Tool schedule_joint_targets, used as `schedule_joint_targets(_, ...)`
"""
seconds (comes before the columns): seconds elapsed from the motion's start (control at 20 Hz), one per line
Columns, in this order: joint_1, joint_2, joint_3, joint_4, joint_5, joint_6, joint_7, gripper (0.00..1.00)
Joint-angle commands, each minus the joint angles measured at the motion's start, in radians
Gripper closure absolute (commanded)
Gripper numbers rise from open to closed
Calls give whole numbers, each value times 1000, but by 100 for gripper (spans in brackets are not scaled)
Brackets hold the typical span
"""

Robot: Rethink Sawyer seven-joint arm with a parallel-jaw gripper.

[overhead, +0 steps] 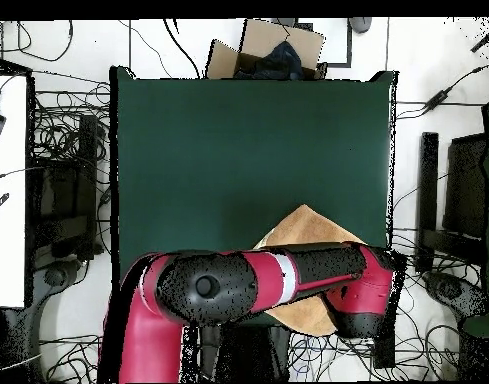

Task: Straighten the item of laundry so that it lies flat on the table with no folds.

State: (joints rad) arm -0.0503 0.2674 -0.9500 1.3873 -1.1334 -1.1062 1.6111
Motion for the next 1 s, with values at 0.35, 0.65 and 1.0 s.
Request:
schedule_joint_targets(0.35,-93,193,96,2,22,251,-303,0)
schedule_joint_targets(0.65,-116,183,74,38,-2,235,-394,0)
schedule_joint_targets(1.0,-105,183,73,56,25,262,-411,0)
